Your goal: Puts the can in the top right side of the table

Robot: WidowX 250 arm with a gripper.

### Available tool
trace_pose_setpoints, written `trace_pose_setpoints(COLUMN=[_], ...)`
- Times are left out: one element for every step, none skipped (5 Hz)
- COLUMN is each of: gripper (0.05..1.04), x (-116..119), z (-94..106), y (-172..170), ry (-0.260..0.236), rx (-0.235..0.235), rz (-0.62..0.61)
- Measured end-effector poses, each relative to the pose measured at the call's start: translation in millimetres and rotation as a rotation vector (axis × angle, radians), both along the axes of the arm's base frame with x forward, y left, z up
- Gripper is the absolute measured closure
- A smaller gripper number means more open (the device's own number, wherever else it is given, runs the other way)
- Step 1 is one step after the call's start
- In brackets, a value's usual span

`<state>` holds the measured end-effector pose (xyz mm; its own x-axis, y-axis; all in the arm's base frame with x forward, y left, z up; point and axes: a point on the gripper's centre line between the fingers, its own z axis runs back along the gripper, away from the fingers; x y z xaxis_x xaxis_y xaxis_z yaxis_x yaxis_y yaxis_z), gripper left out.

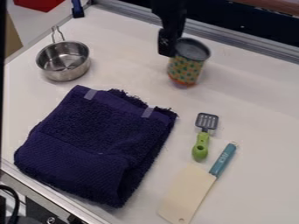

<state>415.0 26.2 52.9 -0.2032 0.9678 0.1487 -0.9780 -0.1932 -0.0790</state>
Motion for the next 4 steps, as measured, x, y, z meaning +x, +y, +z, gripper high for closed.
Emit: trace_pose_setpoints(gripper=[0.084, 0.084, 0.084, 0.084], x=[2, -5, -5, -4], z=[-0.2, -13.9, -14.3, -11.5], y=[-11, -13, -24, -35], ry=[-0.013, 0.0, -0.001, -0.003], rx=[-0.001, -0.005, -0.007, -0.026], rz=[0.002, -0.006, -0.029, -0.037])
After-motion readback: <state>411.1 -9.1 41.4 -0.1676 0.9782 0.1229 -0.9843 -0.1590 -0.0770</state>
